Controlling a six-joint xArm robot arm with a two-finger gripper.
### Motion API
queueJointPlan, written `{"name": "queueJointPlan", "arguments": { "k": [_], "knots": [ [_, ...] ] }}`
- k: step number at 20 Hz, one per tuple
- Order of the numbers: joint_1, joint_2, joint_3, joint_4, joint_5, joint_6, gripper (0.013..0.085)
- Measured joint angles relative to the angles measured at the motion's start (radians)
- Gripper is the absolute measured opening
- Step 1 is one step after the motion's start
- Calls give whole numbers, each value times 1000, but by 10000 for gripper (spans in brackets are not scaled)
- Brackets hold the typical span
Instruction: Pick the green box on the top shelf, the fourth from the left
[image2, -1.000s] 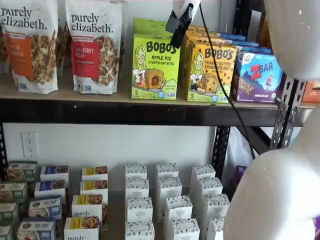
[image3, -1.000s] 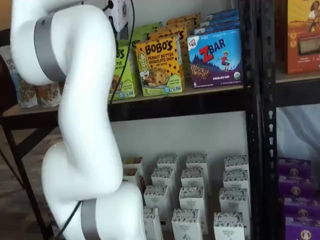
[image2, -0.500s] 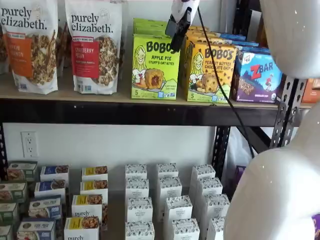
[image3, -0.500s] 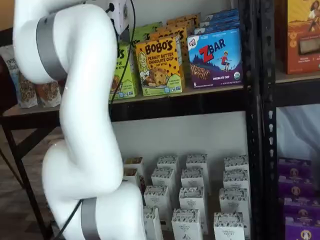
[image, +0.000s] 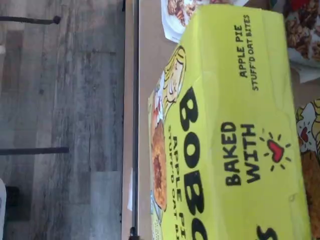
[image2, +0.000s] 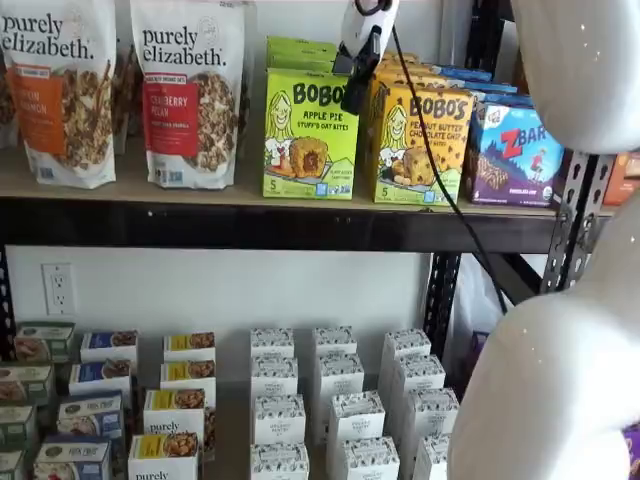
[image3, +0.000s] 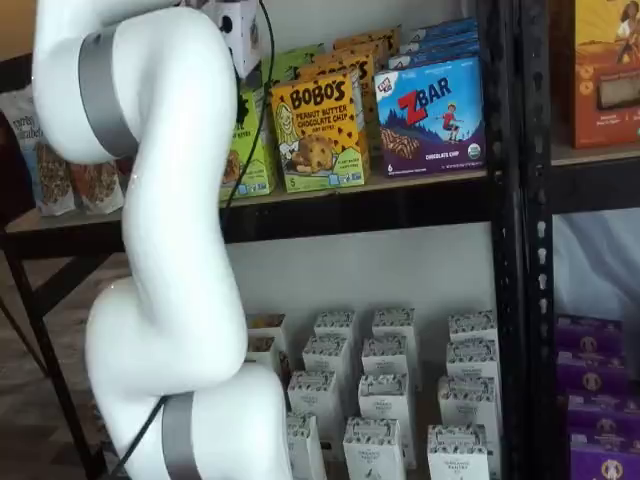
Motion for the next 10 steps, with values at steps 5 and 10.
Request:
{"name": "queueJointPlan", "arguments": {
  "k": [5, 10],
  "knots": [
    [2, 5, 5, -4, 1, 0, 850],
    [3, 10, 10, -3, 0, -1, 850]
  ]
}}
